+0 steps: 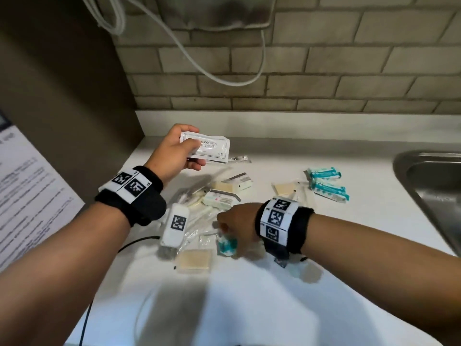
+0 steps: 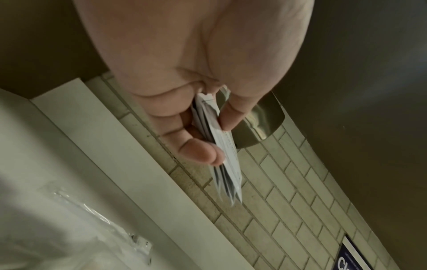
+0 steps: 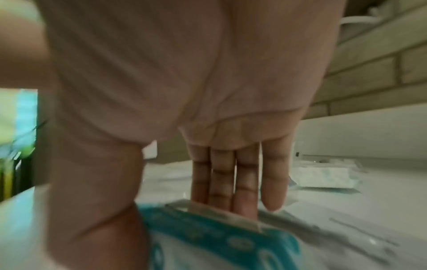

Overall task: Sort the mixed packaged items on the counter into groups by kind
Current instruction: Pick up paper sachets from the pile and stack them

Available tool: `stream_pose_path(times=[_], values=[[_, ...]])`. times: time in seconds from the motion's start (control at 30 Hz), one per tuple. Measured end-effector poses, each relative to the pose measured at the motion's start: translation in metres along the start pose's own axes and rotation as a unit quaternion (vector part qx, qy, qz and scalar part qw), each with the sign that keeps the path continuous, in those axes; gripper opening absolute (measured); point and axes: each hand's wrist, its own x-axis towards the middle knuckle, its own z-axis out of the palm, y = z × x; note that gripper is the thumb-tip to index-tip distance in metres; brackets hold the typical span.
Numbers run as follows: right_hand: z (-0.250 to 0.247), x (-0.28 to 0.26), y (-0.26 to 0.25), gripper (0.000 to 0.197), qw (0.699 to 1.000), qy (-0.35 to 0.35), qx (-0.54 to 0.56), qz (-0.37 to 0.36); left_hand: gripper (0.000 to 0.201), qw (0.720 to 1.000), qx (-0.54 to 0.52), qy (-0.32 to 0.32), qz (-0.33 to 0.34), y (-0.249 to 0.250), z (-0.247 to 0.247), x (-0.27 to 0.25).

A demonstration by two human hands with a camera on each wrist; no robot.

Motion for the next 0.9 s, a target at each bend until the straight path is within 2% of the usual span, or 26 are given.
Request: stream_pose_path(times=[0.07, 0.17, 0.27, 0.33, 0.43, 0.5, 0.57, 0.7, 0.77, 0.83, 0.9], values=[[-0.020, 0.001, 0.005, 0.050, 0.997, 0.004, 0.071, 0.004, 0.020, 1.000, 0.003, 0.011, 0.001, 0.000, -0.010, 0.001], [-0.057, 0.011, 0.024, 0.046, 0.987, 0.133, 0.087, 0.020, 0.019, 1.000, 0.004, 0.025, 0.004, 0.000, -0.020, 0.005], [-0.086, 0.028, 0.045, 0.058, 0.969, 0.222, 0.075, 0.073, 0.020, 0.999, 0.006, 0.033, 0.008, 0.001, -0.026, 0.012], [-0.091, 0.038, 0.048, 0.063, 0.972, 0.211, 0.068, 0.075, 0.021, 0.999, 0.008, 0.033, 0.006, 0.001, -0.027, 0.016], [-0.079, 0.058, 0.034, 0.048, 0.990, 0.130, 0.026, 0.041, 0.021, 0.999, 0.010, 0.034, 0.002, 0.001, -0.030, 0.025], [-0.066, 0.069, 0.028, 0.052, 0.995, 0.082, 0.002, 0.052, 0.021, 0.999, 0.015, 0.033, -0.002, 0.000, -0.031, 0.029], [-0.056, 0.079, 0.030, 0.057, 0.996, 0.054, 0.018, 0.065, 0.021, 0.999, 0.018, 0.031, -0.007, -0.002, -0.032, 0.033], [-0.055, 0.084, 0.033, 0.044, 0.997, 0.014, 0.058, 0.058, 0.022, 0.999, 0.024, 0.024, -0.012, -0.005, -0.035, 0.040], [-0.066, 0.082, 0.036, 0.050, 0.993, 0.045, 0.097, 0.047, 0.022, 0.999, 0.024, 0.024, -0.015, -0.007, -0.036, 0.043], [-0.083, 0.081, 0.045, 0.066, 0.983, 0.122, 0.135, 0.041, 0.022, 0.999, 0.023, 0.027, -0.018, -0.009, -0.037, 0.045], [-0.101, 0.083, 0.062, 0.074, 0.971, 0.197, 0.117, 0.074, 0.021, 0.999, 0.026, 0.026, -0.018, -0.008, -0.038, 0.047]])
